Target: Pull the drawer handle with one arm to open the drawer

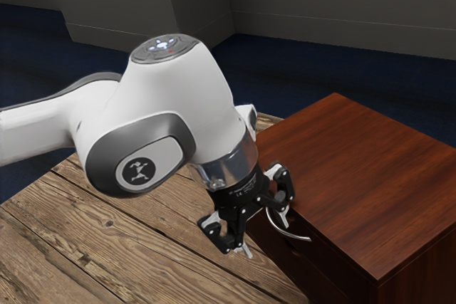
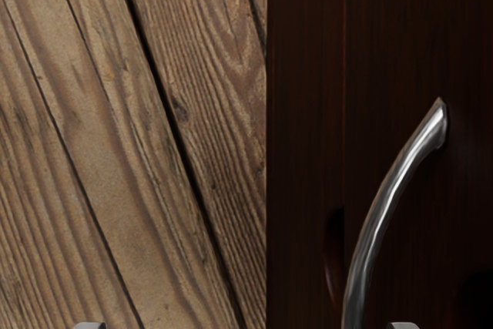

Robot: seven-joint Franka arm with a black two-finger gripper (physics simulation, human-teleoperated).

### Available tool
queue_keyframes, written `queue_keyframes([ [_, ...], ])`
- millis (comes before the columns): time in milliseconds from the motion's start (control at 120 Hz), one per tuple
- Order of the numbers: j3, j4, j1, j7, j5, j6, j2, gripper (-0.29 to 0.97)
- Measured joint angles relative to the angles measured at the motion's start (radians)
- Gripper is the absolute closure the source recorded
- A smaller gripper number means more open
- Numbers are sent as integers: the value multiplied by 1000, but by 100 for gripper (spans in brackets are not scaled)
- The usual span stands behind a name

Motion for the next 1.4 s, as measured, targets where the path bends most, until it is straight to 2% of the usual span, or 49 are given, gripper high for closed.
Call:
queue_keyframes([
  [425,2,-21,2,10,-5,14,0,40],
  [942,2,-60,10,15,-6,23,-20,46],
  [1400,-2,-160,13,15,-4,51,-107,47],
])
